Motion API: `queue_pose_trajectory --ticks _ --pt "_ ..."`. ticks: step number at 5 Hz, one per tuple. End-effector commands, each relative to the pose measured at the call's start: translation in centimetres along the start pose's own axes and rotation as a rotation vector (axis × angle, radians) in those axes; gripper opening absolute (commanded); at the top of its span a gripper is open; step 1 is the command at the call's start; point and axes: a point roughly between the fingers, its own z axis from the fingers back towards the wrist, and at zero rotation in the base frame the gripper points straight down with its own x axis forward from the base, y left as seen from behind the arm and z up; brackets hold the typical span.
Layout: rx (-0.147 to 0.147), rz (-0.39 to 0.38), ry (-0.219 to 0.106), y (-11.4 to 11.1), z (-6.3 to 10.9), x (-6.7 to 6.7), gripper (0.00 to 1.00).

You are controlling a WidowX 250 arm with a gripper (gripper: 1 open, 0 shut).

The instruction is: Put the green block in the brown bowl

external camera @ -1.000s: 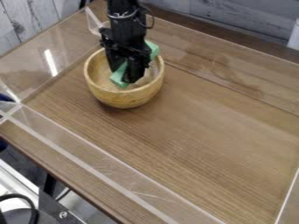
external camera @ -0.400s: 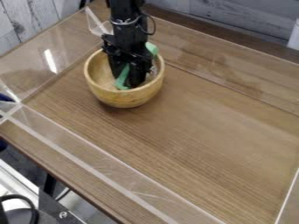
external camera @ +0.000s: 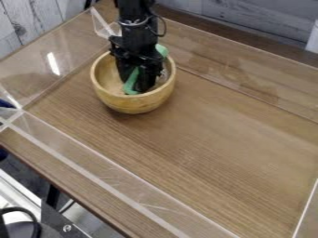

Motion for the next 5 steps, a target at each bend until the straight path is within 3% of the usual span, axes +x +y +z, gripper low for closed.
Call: queue_pose_trajectory --ticks 1,5 --pt "0.02 0.004 -0.039 0.56 0.95 1.03 0.0" --pt "0.009 0.023 -0.016 0.69 -0.03 1.08 0.0"
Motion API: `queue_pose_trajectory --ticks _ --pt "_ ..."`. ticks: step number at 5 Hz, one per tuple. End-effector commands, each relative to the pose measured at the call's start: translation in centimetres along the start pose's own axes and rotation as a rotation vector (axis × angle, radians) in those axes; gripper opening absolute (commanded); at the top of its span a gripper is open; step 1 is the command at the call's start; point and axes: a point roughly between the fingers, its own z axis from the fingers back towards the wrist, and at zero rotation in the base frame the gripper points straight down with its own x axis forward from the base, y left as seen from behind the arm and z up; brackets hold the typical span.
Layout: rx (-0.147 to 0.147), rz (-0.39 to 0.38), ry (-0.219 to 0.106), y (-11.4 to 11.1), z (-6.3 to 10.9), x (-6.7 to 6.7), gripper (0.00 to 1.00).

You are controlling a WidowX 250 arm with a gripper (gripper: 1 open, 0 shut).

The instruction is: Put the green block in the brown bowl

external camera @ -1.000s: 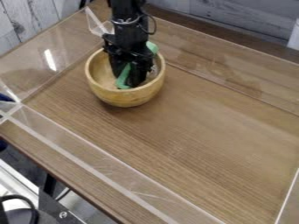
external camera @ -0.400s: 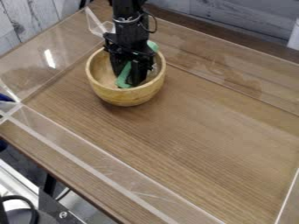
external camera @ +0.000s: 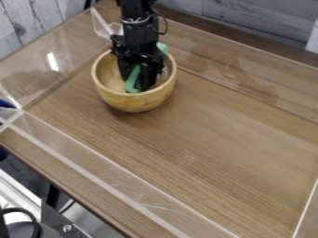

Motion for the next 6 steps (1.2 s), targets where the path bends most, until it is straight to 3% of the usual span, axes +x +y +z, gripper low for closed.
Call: queue_pose_trajectory --ticks 1,6 --pt "0.009 0.007 -0.014 0.4 0.1 0.5 0.0" --pt "-0.001 0.031 0.021 0.6 -1.4 0.2 0.0"
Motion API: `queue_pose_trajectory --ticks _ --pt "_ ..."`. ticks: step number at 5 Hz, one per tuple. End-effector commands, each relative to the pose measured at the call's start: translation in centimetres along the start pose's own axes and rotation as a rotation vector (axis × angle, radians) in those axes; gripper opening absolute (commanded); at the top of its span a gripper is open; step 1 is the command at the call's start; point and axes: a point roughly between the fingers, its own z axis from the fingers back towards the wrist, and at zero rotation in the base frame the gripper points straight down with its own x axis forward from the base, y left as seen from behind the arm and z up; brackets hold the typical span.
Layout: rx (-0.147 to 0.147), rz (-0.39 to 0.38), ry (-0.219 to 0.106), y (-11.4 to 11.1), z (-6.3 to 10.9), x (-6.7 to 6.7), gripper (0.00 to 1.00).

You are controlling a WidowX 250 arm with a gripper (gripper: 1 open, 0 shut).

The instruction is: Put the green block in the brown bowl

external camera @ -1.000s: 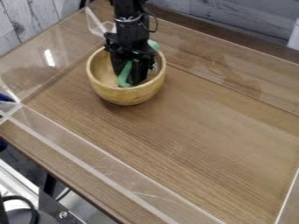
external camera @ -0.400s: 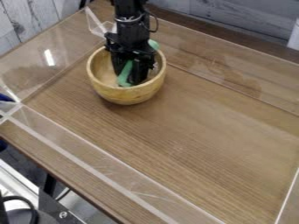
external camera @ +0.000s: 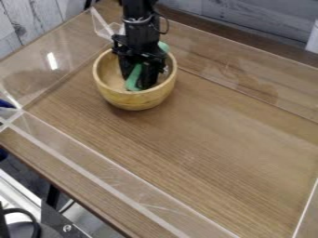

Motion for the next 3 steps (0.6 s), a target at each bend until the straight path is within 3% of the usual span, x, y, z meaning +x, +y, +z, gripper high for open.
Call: queue_pose_trajectory --ticks 1,3 --pt "0.0 0.023 0.017 0.45 -1.13 -0.2 0.0" --pt "-0.002 0.034 0.033 0.58 -1.81 -0.42 0.0"
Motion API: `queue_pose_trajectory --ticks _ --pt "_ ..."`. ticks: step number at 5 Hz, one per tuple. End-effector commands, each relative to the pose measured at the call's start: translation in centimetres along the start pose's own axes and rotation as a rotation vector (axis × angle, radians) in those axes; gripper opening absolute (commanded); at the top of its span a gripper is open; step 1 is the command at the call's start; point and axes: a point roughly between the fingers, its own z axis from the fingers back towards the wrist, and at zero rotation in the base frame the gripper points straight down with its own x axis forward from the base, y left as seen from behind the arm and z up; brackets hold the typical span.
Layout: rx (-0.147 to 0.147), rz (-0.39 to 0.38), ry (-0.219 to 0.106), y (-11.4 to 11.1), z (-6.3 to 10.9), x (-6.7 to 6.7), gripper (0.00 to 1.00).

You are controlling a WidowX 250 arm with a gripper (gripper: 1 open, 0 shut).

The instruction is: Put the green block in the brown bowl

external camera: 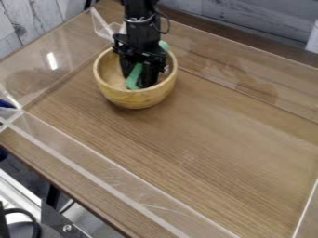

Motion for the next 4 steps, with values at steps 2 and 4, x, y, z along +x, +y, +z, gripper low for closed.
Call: queue_pose_trajectory --ticks 2,4 --pt "-0.006 0.028 0.028 0.42 -1.66 -0.38 0.0" --pt "-0.013 0.032 0.028 0.27 -1.64 -0.32 0.0"
